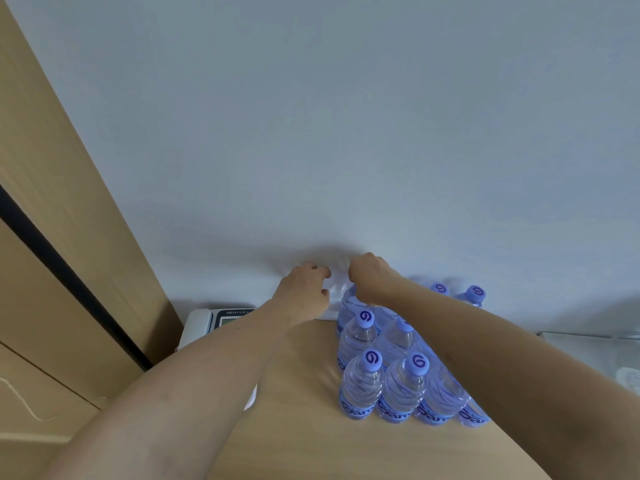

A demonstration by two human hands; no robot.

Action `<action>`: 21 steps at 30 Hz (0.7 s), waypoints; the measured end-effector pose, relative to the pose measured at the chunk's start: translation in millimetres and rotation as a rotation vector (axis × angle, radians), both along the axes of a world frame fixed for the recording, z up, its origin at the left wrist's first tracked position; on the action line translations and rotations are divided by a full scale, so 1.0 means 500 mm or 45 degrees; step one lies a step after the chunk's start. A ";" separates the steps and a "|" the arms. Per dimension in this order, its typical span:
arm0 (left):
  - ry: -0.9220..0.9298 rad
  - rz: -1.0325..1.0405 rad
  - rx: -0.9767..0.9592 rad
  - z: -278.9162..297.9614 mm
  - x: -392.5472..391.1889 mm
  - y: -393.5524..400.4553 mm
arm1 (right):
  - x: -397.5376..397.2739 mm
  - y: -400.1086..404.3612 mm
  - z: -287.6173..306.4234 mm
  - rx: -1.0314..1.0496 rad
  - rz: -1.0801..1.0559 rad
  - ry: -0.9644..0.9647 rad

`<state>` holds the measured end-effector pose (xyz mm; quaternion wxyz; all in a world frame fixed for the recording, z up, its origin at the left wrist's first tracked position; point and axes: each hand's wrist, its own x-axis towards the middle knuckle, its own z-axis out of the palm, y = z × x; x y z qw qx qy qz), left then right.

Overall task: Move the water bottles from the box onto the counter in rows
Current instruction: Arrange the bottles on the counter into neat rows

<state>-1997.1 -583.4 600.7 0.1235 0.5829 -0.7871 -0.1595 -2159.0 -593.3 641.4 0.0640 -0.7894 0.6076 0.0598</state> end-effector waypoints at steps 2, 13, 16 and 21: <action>0.004 0.001 -0.001 0.001 0.006 -0.002 | 0.001 0.002 0.004 -0.008 0.003 0.036; 0.000 -0.032 -0.007 0.000 0.001 -0.011 | -0.005 -0.005 -0.001 0.021 0.022 0.028; 0.008 -0.028 -0.018 0.001 0.000 -0.015 | -0.015 -0.004 -0.009 0.011 -0.037 0.002; 0.012 -0.043 -0.010 -0.002 -0.005 -0.016 | -0.014 -0.008 -0.016 0.060 -0.117 -0.070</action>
